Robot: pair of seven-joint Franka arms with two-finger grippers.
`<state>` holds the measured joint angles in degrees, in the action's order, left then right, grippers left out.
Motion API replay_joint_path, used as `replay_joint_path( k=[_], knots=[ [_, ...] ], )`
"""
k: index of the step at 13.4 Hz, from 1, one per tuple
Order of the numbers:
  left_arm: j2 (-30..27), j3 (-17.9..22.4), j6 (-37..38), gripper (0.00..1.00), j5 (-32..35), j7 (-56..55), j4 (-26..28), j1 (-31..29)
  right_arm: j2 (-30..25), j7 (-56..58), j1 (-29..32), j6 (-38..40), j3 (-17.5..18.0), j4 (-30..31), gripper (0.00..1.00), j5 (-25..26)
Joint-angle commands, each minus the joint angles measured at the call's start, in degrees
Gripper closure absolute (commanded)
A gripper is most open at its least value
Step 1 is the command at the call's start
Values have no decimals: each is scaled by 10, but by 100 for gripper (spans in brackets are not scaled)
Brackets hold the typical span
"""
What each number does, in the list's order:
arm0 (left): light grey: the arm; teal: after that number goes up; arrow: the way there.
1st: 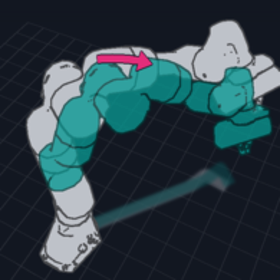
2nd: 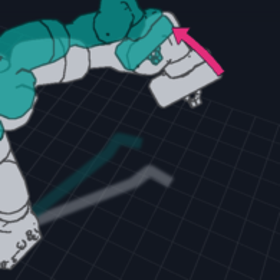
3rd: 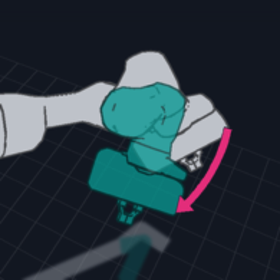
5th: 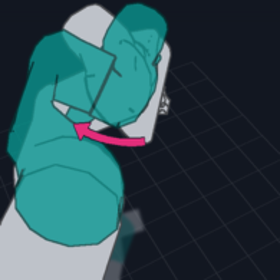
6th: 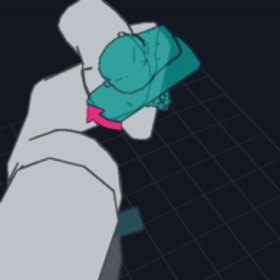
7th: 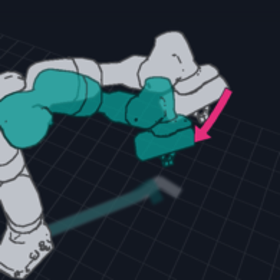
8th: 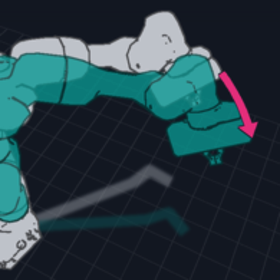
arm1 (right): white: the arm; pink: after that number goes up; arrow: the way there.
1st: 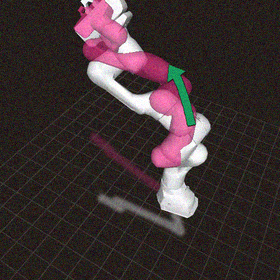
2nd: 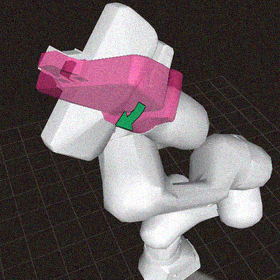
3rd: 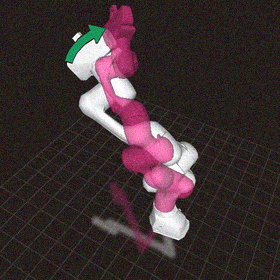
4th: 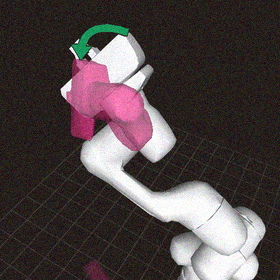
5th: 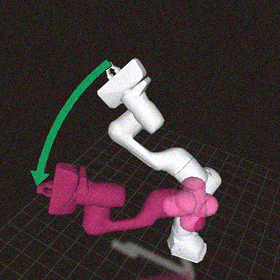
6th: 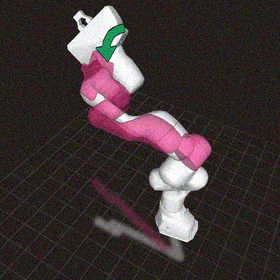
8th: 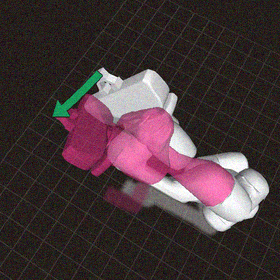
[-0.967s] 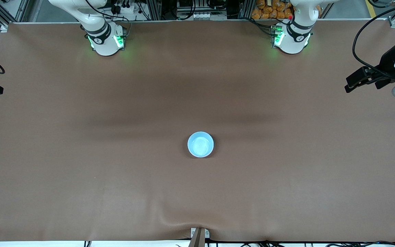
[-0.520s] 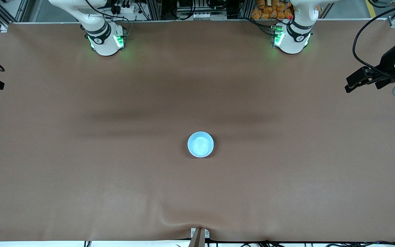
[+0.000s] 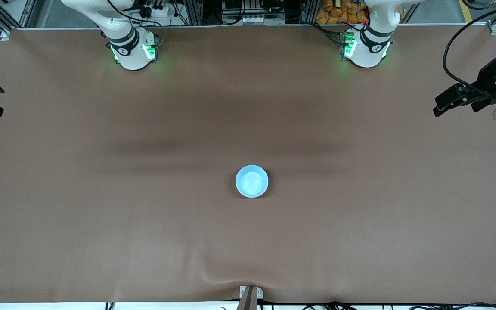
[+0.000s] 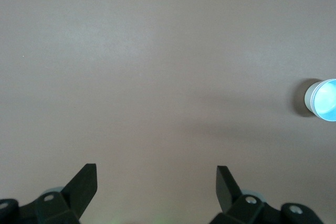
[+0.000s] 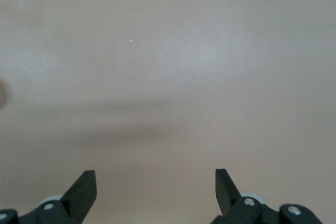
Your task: Stack pink and blue bowls on white bowl
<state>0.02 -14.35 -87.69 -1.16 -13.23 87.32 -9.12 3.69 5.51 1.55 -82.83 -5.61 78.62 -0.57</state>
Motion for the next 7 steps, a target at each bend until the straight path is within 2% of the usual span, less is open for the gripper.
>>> replay_joint_path(
  k=[1,7],
  knots=[
    [-13,0,-6,0,-10,13,6,-5,4,-8,9,1,9,-10,0,-8],
    [-11,0,-5,0,0,43,-4,-5,4,-7,8,3,6,-10,0,-8]
  ],
)
